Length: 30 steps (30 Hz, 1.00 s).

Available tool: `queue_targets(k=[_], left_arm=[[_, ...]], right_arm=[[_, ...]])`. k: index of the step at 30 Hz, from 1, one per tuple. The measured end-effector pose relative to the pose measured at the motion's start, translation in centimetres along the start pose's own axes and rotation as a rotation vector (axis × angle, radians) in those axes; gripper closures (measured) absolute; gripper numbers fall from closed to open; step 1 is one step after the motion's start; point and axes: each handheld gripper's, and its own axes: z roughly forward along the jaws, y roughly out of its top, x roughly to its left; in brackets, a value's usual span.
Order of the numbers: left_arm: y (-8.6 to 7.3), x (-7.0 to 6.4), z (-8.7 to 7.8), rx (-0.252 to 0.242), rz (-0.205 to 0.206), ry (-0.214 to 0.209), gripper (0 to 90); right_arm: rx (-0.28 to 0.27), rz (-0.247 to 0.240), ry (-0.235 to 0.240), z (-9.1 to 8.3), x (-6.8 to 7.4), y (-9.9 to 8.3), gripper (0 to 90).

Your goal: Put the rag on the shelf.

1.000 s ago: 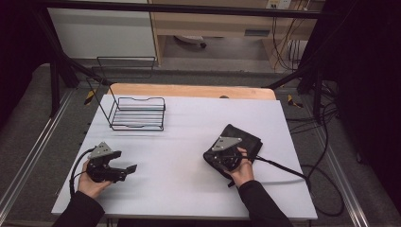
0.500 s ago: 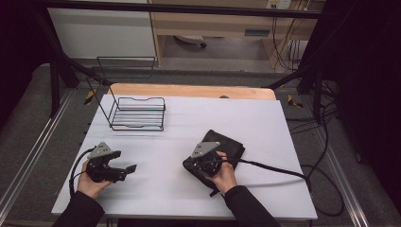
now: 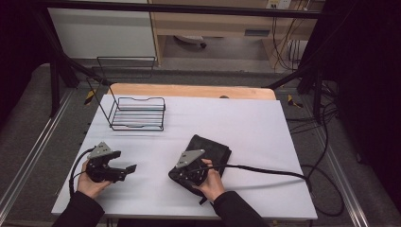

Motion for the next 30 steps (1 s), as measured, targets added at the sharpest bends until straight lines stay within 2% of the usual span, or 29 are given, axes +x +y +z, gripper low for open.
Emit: queue_targets(k=[3,5,7,8,9,11,14,17,19,22,26,30], left_arm=[[0.1,-0.1,0.0,0.008,-0.011,-0.005,11.6],[0.1,-0.1,0.0,0.011,-0.015,-0.005,12.1],[0.3,-0.3,-0.1,0.018,-0.024,-0.005,12.8],[0.3,-0.3,-0.1,0.018,-0.024,-0.005,13.1],[0.4,-0.4,-0.1,0.016,-0.027,-0.006,13.7],[0.7,-0.9,0.0,0.015,-0.034,-0.015,14.5],[1.2,-1.6,0.2,0.017,-0.030,-0.026,16.4],[1.9,-2.4,0.5,0.020,-0.031,-0.038,18.9],[2.3,-3.1,0.8,0.022,-0.037,-0.053,21.3],[3.1,-4.3,1.6,0.041,-0.025,-0.064,24.3],[3.9,-5.7,2.7,0.068,-0.010,-0.072,29.5],[5.1,-8.0,5.4,0.116,-0.012,-0.131,32.8]], right_arm=[[0.000,0.026,0.001,0.1,-0.1,0.0,77.2],[-0.024,0.033,-0.005,-0.3,-0.2,0.2,63.5],[-0.045,0.032,-0.022,-1.2,-0.3,0.5,57.5],[-0.045,0.032,-0.022,-1.2,-0.3,0.5,57.5],[-0.079,0.045,-0.051,-2.4,-0.9,0.5,51.3],[-0.092,0.070,-0.104,-3.9,-1.8,0.3,43.4],[-0.111,0.124,-0.181,-6.3,-3.4,-0.7,37.9],[-0.124,0.193,-0.246,-8.6,-4.8,-2.1,33.3],[-0.122,0.253,-0.286,-9.8,-5.7,-3.3,32.7],[-0.115,0.332,-0.350,-11.1,-6.6,-5.1,33.3],[-0.085,0.408,-0.418,-11.3,-7.4,-7.2,33.3],[-0.066,0.441,-0.452,-10.4,-8.4,-8.4,37.1]])
